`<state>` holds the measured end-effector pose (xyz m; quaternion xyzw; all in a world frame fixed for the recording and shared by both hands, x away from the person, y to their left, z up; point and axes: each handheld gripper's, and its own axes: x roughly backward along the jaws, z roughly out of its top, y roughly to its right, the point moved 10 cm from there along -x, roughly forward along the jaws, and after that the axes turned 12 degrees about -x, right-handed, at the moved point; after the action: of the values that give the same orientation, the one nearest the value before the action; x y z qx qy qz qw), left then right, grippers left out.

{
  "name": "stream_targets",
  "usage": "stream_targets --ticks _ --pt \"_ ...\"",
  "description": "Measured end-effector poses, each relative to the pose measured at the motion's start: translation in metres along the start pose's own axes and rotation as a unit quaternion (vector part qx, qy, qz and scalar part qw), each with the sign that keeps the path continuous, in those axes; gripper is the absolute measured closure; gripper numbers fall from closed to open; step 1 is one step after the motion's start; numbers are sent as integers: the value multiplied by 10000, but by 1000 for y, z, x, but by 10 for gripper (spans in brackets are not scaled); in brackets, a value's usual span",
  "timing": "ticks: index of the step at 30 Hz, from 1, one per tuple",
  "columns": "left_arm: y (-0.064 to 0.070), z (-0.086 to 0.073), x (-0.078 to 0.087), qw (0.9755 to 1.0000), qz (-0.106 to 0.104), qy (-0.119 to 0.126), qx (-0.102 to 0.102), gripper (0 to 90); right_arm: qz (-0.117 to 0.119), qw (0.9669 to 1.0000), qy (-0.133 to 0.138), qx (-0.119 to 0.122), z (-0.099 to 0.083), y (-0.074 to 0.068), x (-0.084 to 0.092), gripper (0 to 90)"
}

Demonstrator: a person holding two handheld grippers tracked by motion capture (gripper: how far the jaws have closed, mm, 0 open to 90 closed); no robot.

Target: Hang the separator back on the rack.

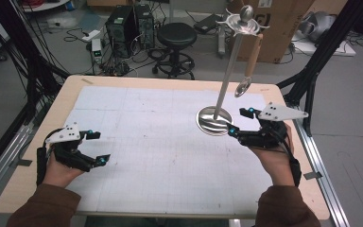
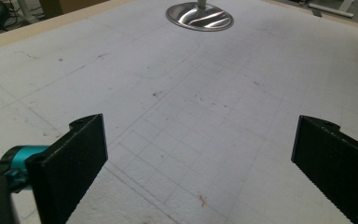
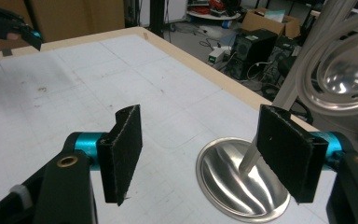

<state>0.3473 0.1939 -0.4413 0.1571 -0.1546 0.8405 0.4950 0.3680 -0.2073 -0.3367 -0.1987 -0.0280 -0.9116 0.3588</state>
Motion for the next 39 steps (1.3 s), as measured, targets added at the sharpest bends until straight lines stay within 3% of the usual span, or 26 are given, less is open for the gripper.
stream_targets --ticks 26,39 --pt "2 1 -2 10000 -56 26 21 40 236 9992 -120 -289 -52 -6 -26 247" --pt "2 -2 -4 9999 -114 -28 45 40 393 9976 -448 -351 -72 -14 -41 217"
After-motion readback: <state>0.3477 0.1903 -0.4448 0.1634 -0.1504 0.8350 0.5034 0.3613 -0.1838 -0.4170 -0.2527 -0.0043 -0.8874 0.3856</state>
